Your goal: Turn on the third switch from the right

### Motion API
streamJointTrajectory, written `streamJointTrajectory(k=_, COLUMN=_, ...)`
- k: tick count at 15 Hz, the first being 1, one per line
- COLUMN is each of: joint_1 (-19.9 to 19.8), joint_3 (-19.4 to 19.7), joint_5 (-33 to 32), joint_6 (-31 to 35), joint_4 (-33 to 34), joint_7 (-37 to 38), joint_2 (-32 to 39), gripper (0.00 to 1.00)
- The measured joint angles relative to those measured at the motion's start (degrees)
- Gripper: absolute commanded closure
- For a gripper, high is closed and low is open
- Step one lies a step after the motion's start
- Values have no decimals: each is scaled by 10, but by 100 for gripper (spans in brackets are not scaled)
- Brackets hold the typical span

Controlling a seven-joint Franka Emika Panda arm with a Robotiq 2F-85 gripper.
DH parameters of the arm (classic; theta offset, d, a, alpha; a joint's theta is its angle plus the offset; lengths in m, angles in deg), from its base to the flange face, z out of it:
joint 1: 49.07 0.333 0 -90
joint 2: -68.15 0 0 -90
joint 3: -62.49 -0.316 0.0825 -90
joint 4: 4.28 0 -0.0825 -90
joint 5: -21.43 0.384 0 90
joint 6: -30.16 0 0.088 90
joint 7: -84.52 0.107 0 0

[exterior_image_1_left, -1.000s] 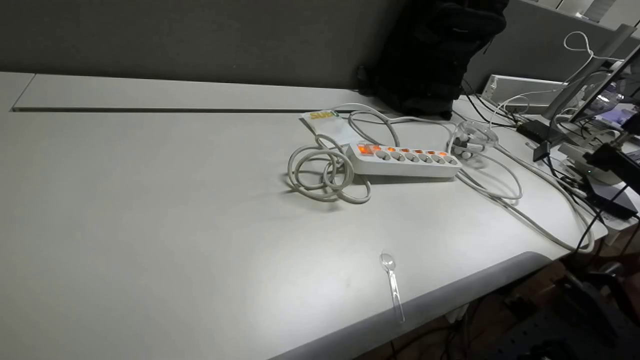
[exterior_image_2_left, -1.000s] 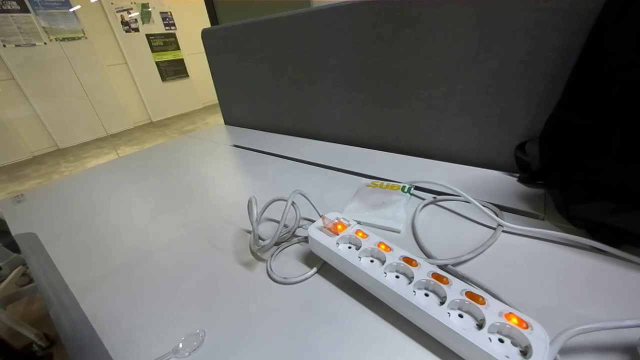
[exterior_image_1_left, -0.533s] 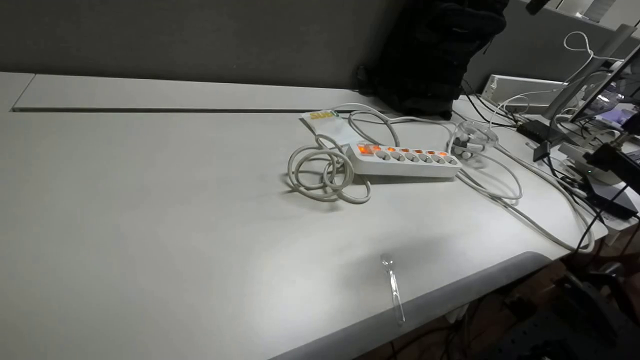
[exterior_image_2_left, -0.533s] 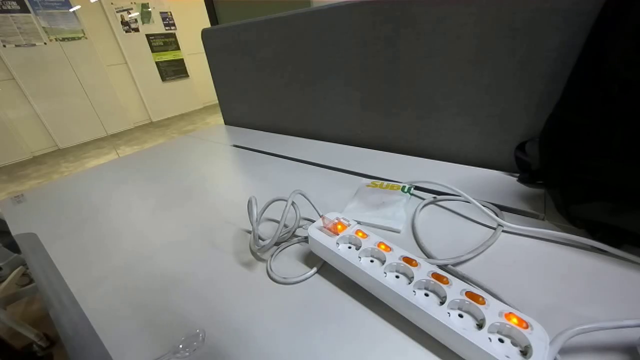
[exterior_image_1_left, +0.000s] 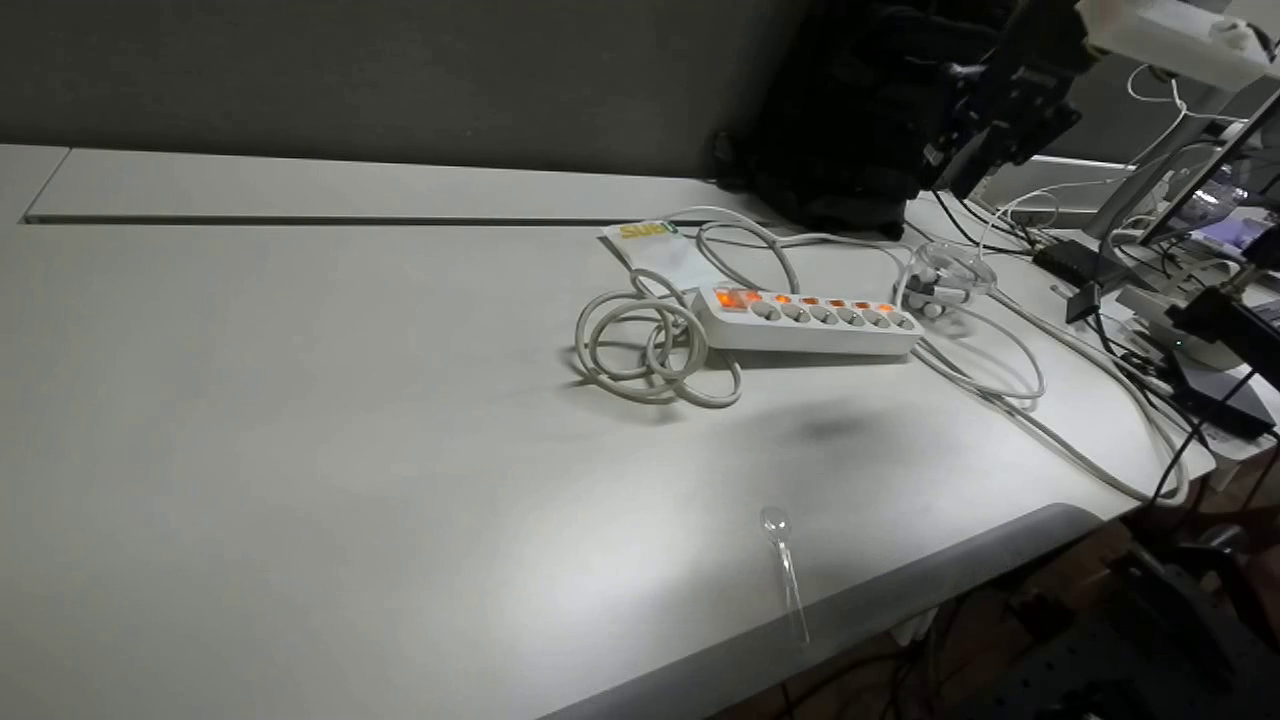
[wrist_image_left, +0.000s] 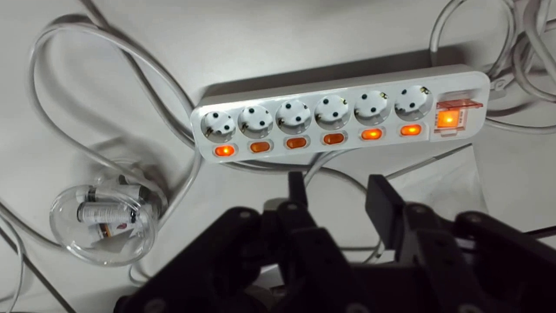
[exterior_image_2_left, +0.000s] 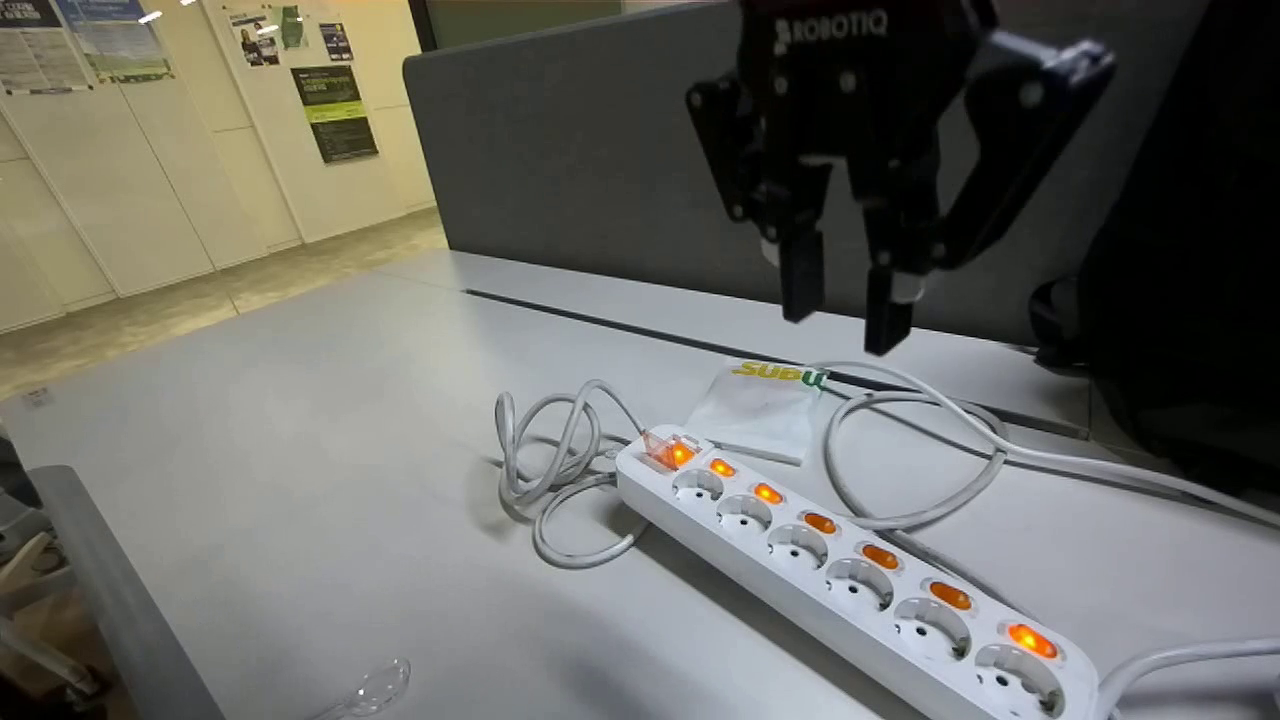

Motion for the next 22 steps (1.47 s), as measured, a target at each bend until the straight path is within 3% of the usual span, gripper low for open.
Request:
streamJointTrajectory(k=1, joint_1=-4, joint_3=0, joint_5=8, joint_6=0, joint_4=11, joint_7=-2, joint_2=19, gripper=95)
streamJointTrajectory(k=3, joint_1=-14, joint_3=-2, joint_5=27, joint_6=-4, joint_4=38, joint_7=-7, joint_2=57, gripper=100)
streamJointTrajectory(k=8, joint_1=-35, joint_3=-9, joint_5=40, joint_6=-10, joint_4=93, joint_7=-11, joint_2=120, gripper=99)
streamJointTrajectory(k=16, joint_1=-38, joint_3=-17, joint_5=40, joint_6=-10, joint_4=97, joint_7=-11, joint_2=130, gripper=100)
streamJointTrajectory(k=22, joint_1=-39, joint_3=-26, joint_5=40, joint_6=2, joint_4=111, joint_7=-7, joint_2=185, gripper=100)
